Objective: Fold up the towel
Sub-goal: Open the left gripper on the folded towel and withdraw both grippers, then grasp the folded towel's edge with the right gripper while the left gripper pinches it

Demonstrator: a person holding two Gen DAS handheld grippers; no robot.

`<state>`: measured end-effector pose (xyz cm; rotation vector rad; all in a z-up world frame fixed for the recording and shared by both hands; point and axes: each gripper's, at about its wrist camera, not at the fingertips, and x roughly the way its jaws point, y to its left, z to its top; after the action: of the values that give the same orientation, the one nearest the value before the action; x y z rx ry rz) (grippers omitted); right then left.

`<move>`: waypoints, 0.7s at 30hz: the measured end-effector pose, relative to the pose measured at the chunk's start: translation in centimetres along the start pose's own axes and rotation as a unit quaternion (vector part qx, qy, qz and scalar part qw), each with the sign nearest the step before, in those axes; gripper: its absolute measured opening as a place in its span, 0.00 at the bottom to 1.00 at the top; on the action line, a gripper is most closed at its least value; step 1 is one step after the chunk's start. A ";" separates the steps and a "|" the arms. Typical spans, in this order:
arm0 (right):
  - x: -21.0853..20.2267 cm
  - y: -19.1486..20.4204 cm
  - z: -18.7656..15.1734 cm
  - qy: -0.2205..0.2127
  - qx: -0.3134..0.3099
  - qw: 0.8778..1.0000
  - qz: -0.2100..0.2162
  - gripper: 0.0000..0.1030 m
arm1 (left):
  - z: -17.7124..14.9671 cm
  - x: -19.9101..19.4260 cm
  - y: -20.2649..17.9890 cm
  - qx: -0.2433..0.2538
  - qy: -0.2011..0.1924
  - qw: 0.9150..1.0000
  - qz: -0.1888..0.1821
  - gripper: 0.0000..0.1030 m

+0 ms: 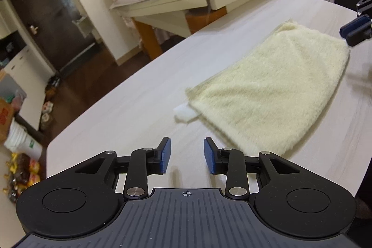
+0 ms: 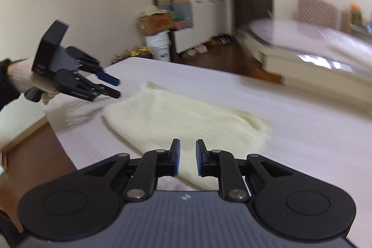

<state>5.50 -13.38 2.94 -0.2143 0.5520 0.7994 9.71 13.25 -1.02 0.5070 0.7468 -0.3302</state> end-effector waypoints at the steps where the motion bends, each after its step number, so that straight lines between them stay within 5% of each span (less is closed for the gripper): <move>1: 0.6 1.0 0.2 0.001 -0.017 1.000 0.001 0.16 | -0.3 -0.2 0.2 -0.003 0.000 1.000 0.003 0.34; 8: 7.0 10.1 2.4 0.017 -0.157 0.987 0.009 0.17 | -2.5 -2.0 1.9 -0.038 -0.013 0.999 0.010 0.39; 15: 11.4 13.7 2.6 0.045 -0.250 0.967 -0.027 0.23 | -4.0 -3.0 3.4 -0.073 -0.031 0.997 0.001 0.46; 21: 13.4 15.4 2.1 0.051 -0.319 0.944 -0.067 0.25 | -4.8 -3.5 4.3 -0.085 -0.046 0.995 -0.009 0.62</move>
<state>2.68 6.26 -2.26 -0.8867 0.3530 0.8169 6.57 19.76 -0.13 0.3216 0.6847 -0.3018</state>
